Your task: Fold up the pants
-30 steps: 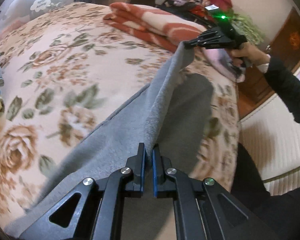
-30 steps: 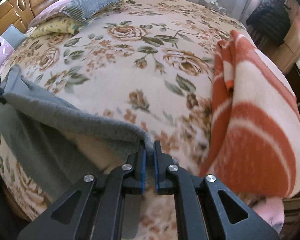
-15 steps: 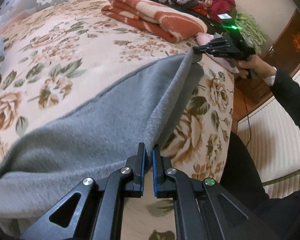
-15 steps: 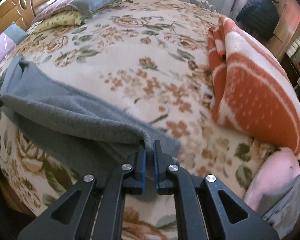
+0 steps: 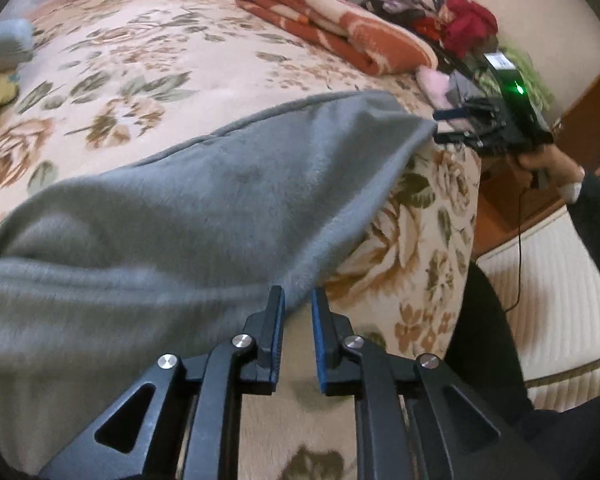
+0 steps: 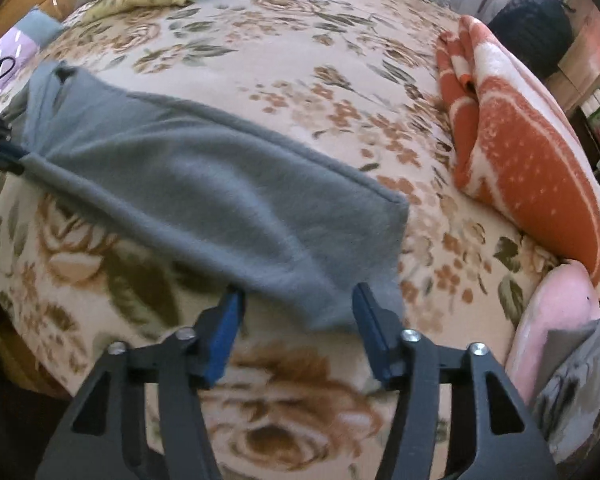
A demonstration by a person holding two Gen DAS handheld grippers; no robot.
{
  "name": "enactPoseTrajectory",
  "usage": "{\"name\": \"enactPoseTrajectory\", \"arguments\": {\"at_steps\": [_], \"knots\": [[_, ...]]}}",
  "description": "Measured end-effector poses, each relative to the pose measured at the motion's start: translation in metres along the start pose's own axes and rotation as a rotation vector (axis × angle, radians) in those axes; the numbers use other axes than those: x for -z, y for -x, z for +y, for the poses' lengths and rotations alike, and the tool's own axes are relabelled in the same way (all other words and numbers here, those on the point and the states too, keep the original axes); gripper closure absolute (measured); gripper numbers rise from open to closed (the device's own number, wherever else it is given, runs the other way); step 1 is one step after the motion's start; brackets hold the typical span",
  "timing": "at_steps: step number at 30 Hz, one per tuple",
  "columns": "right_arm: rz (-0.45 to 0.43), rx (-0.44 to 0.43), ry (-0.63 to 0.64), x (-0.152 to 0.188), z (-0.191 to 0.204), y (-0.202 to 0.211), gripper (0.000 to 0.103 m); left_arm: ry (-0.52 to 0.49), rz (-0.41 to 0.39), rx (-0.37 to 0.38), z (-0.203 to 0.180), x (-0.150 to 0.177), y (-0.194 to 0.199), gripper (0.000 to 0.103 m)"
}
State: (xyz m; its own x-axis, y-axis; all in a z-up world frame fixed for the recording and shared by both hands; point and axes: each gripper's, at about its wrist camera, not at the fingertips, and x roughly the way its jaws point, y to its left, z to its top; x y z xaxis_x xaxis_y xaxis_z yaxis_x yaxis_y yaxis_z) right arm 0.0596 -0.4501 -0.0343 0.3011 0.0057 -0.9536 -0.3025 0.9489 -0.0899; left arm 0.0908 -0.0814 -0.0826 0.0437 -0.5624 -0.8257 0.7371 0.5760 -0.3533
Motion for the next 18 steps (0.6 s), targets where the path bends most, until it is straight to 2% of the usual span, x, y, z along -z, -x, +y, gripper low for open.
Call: {"name": "enactPoseTrajectory", "arguments": {"at_steps": [5,8,12,16,18], "knots": [[-0.085,-0.109,-0.017,-0.016,0.037,0.032,0.043,0.087,-0.087,-0.04,0.026,0.027,0.052,0.088],[-0.145,-0.24,-0.022,-0.039,0.073,0.036,0.041,0.153,-0.135,-0.105,0.054,0.047,0.086,0.087],[-0.182,-0.401,-0.001,-0.082,0.132,0.022,0.041,0.283,-0.173,-0.198,0.11,0.074,0.13,0.086],[-0.176,-0.514,0.032,-0.129,0.19,-0.001,0.041,0.381,-0.219,-0.266,0.157,0.097,0.173,0.085],[-0.171,-0.565,0.053,-0.148,0.218,-0.008,0.041,0.41,-0.233,-0.291,0.18,0.105,0.191,0.078]]}}
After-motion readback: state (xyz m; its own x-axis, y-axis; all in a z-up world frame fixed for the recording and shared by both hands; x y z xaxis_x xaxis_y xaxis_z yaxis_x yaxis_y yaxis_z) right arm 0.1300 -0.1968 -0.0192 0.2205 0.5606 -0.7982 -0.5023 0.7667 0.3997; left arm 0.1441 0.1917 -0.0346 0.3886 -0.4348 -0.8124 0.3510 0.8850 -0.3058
